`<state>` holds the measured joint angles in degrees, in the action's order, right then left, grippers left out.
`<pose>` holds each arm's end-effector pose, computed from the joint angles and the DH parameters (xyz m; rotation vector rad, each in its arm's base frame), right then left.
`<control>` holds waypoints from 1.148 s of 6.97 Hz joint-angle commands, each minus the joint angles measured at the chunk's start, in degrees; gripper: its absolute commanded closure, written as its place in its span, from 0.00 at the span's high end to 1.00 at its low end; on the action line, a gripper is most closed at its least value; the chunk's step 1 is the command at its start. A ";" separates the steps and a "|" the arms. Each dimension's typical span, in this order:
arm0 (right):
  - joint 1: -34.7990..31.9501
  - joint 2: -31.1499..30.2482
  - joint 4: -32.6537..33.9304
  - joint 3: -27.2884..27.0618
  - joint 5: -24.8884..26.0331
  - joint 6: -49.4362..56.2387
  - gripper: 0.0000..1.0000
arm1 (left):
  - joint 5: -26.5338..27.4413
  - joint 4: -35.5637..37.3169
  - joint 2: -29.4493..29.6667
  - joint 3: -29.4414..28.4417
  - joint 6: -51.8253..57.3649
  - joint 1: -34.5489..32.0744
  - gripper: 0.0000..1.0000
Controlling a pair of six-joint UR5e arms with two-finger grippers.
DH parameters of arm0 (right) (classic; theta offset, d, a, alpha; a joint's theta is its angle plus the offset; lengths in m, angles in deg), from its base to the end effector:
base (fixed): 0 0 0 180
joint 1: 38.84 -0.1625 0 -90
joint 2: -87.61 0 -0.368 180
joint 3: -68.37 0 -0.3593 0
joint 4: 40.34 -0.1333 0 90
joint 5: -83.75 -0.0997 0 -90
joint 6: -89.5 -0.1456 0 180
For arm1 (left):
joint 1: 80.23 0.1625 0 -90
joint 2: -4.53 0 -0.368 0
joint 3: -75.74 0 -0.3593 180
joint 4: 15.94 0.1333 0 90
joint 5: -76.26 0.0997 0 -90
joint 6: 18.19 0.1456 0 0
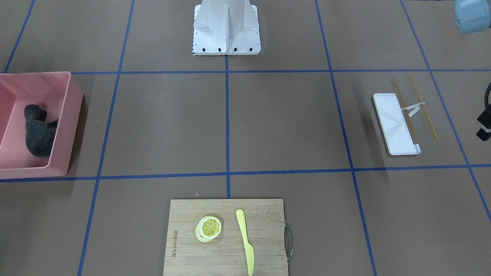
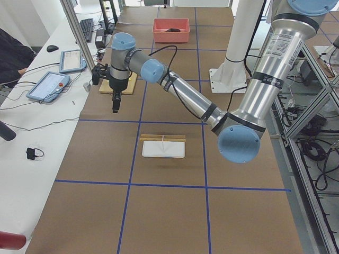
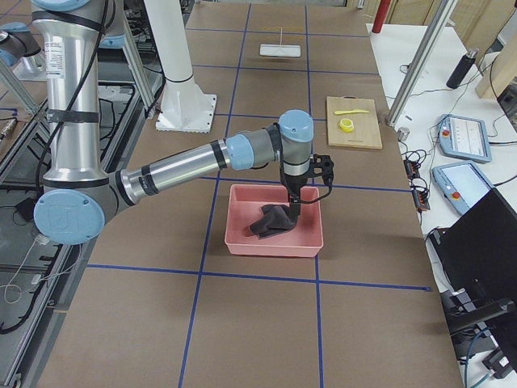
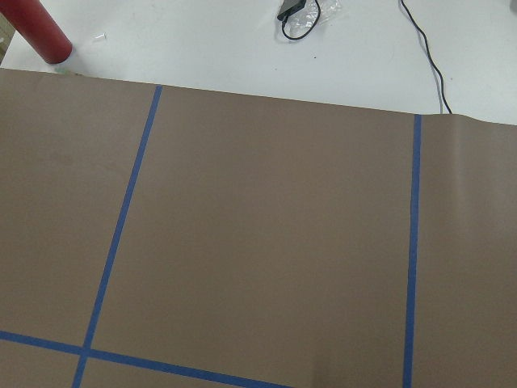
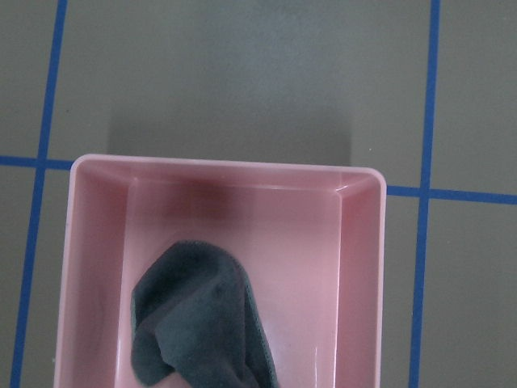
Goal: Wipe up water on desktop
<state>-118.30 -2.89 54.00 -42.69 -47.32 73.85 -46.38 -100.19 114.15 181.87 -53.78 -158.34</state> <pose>-0.0471 -0.4587 0.4819 0.1024 -0.7544 -0.0166 0.0624 -0.5620 0.3555 0.2425 0.7156 -0.2447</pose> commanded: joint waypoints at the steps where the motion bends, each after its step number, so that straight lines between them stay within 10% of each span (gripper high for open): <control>1: -0.87 0.23 -0.30 2.33 0.38 0.09 1.00 | -3.73 0.14 -5.87 -0.21 13.37 -4.48 0.99; 4: -4.45 -0.03 -0.39 8.56 0.91 4.97 1.00 | -7.59 -0.03 -15.63 -6.25 36.58 -11.52 0.99; 8: -6.14 -0.38 0.23 10.78 -1.81 7.92 1.00 | -12.26 -0.39 -22.77 -9.09 38.84 -14.27 0.99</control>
<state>-124.14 -3.04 53.93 -32.25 -48.10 81.78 -56.82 -100.59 93.03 173.16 -14.80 -172.04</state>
